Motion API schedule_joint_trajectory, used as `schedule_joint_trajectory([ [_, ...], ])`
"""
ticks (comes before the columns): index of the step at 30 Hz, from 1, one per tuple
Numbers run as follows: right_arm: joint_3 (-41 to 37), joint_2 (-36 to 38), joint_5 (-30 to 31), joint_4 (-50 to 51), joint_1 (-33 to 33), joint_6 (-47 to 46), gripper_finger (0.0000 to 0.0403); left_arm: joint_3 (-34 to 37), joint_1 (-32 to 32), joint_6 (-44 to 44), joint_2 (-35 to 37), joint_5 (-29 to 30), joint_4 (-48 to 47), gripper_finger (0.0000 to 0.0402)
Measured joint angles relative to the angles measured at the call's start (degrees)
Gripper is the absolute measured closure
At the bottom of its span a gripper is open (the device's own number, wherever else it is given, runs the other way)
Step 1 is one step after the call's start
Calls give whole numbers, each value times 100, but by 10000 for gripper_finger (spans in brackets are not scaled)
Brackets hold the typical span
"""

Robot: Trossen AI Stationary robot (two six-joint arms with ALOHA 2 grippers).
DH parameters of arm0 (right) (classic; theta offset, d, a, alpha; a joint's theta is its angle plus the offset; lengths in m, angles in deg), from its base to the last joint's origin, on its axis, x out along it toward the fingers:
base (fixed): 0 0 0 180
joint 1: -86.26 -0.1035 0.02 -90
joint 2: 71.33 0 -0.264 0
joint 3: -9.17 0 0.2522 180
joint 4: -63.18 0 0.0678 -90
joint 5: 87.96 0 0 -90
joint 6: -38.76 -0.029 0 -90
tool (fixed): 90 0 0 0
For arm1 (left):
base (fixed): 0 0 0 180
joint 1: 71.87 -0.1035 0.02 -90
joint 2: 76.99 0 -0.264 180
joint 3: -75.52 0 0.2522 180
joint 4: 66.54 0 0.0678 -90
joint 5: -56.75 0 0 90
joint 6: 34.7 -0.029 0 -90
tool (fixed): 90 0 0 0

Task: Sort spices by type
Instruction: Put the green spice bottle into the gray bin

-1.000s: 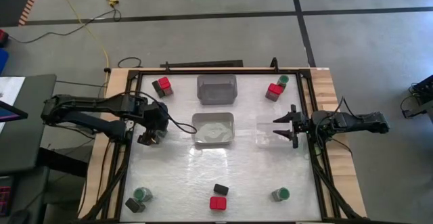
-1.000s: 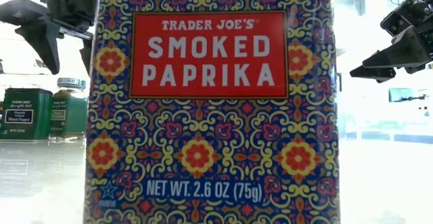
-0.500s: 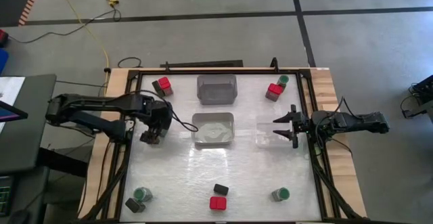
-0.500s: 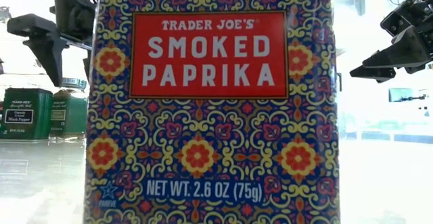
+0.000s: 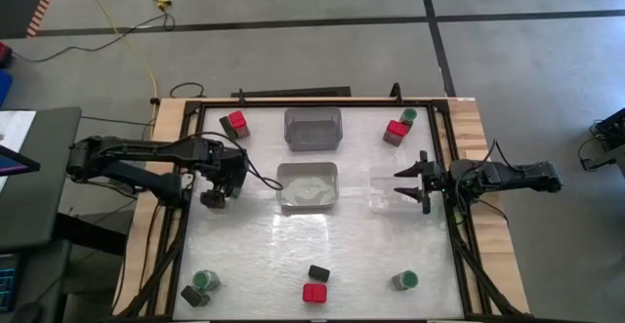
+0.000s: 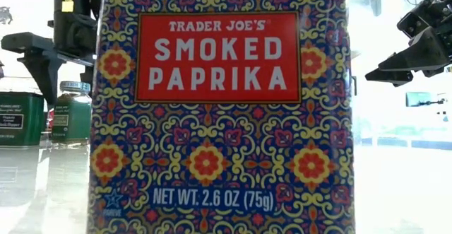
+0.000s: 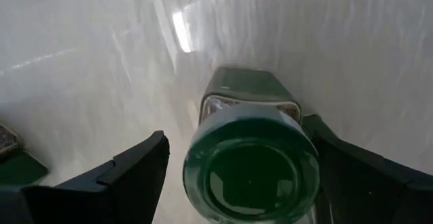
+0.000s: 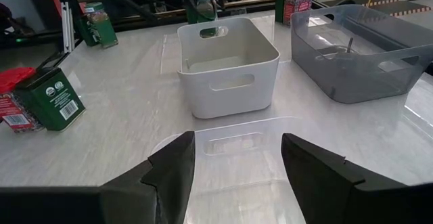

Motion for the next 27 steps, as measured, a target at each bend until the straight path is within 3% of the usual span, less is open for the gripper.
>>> schedule_joint_trajectory([
  [15, -1, -1, 0, 0, 0, 2, 154, 2, 0, -239, 2, -2, 209, 69],
  [27, 0, 0, 0, 0, -1, 0, 154, 2, 0, -250, 2, -45, 194, 167],
])
